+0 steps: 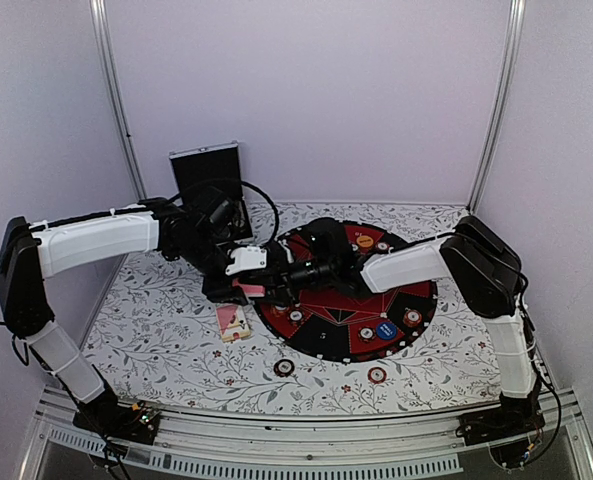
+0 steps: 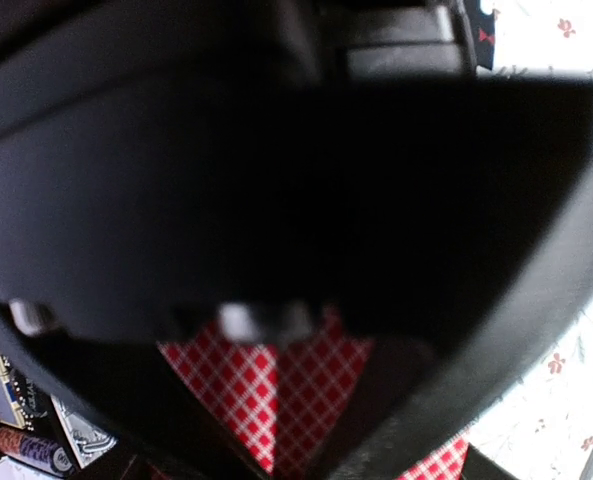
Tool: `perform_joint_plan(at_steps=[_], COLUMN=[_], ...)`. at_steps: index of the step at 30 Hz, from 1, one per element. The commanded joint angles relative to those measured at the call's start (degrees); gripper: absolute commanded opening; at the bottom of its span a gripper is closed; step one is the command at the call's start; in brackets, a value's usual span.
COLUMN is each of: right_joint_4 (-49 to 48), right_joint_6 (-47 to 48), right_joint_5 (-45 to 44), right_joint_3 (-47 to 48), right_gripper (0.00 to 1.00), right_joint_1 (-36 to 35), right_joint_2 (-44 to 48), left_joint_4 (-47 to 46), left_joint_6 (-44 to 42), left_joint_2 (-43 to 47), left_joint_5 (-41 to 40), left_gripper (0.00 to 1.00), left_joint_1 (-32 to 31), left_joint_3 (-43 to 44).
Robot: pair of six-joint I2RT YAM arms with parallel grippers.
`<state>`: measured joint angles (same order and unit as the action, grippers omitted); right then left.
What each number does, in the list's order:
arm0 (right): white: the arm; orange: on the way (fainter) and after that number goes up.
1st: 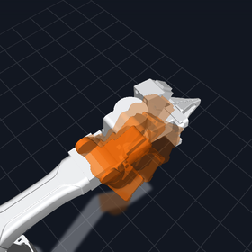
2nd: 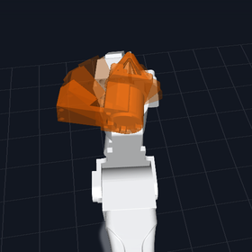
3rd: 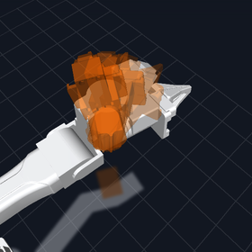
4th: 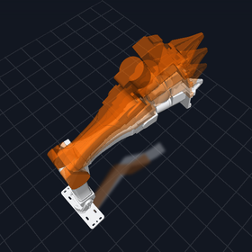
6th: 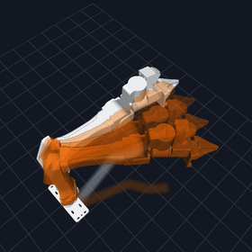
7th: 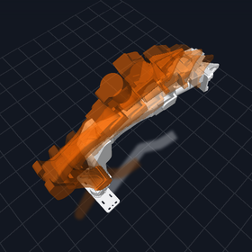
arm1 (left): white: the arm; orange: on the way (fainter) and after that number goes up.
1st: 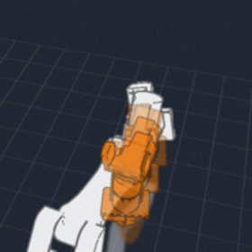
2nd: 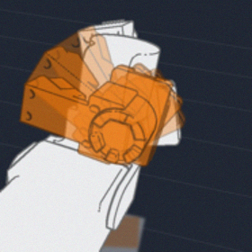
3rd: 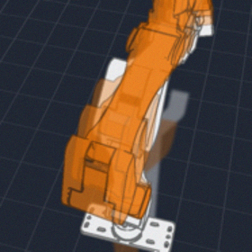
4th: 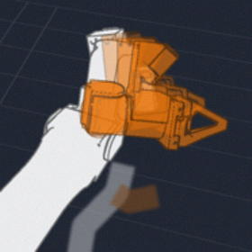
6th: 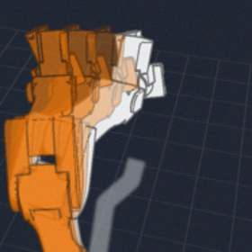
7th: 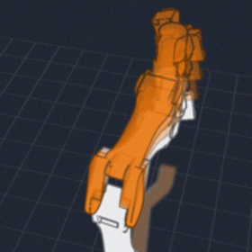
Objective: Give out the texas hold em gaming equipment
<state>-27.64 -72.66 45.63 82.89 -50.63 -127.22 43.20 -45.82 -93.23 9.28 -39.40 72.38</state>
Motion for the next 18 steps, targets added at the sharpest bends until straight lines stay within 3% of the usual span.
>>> perform_joint_plan(at_steps=[1,9,18], right_joint_4=[-0.02,0.36,1.94], right_joint_6=[-0.71,0.04,1.71], right_joint_5=[0.03,-3.67,-3.79], right_joint_3=[0.44,-6.47,-7.05], right_gripper=[0.53,0.49,0.48], right_joint_1=[0.1,2.31,2.52], right_joint_2=[-1.97,3.23,5.43], left_joint_4=[-1.04,-0.92,-0.88], left_joint_6=[0.39,0.05,0.28], left_joint_2=[1.28,2.0,1.61], left_joint_5=[-0.01,-0.4,-0.83], left_gripper=[0.1,0.06,0.05], left_joint_1=[-0.77,-0.72,-0.6], left_joint_3=[0.74,0.7,0.75])
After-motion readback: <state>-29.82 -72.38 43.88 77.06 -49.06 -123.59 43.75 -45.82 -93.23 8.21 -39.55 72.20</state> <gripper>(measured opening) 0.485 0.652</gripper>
